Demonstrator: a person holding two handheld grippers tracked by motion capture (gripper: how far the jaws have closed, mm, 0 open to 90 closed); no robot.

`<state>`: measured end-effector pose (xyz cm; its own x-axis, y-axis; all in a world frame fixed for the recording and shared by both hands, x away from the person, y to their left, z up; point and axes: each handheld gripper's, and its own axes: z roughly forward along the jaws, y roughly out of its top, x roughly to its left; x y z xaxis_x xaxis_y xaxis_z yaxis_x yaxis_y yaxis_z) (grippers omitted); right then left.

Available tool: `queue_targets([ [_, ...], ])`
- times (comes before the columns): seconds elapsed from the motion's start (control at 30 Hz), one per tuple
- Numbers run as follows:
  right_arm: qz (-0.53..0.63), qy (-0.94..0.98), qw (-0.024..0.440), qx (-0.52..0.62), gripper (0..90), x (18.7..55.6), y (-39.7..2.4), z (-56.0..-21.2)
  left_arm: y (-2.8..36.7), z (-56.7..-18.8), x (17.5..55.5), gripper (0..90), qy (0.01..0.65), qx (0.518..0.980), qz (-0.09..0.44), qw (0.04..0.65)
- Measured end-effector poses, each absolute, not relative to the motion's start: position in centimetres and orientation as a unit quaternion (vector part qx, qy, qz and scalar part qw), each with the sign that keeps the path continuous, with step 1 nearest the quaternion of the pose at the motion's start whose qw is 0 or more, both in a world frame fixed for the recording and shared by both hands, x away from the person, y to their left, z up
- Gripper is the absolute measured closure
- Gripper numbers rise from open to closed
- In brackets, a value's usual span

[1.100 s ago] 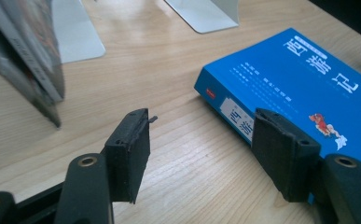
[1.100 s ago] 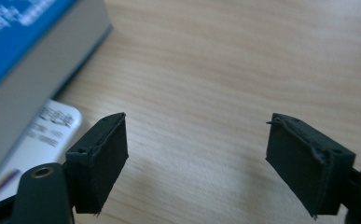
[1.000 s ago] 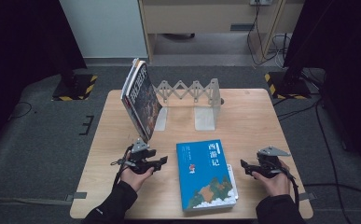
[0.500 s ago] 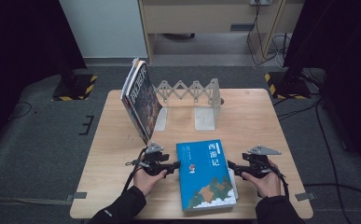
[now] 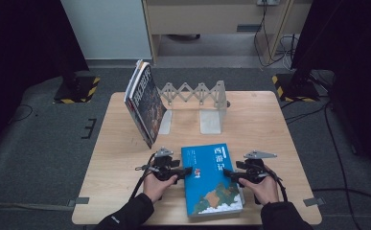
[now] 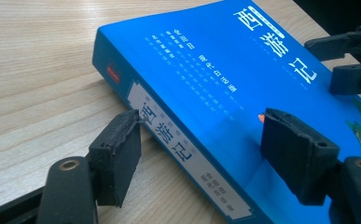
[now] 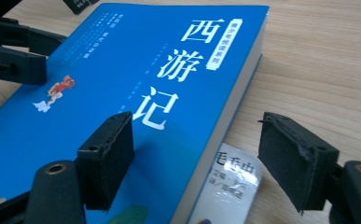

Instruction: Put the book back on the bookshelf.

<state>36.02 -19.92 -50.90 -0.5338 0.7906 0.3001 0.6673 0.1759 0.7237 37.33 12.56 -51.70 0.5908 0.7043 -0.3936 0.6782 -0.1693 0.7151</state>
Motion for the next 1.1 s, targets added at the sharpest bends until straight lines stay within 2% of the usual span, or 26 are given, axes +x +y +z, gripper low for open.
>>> queue_targets([
  [0.17, 0.433, 0.759, 0.055, 0.482, 26.2, 36.2, -19.6, -51.1, 12.3, -52.0, 37.5, 27.5, 0.453, 0.760, -0.002, 0.466],
  [0.5, 0.443, 0.753, 0.031, 0.485, 26.1, 36.4, -19.1, -51.6, 12.4, -53.1, 38.2, 19.1, 0.477, 0.737, -0.050, 0.476],
  [0.77, 0.447, 0.747, 0.017, 0.492, 25.5, 36.6, -18.9, -51.8, 12.4, -53.6, 38.4, 14.5, 0.478, 0.731, -0.064, 0.483],
  [1.1, 0.455, 0.733, 0.004, 0.505, 24.2, 36.6, -18.9, -52.2, 12.2, -53.6, 38.3, 13.2, 0.478, 0.730, -0.063, 0.484],
])
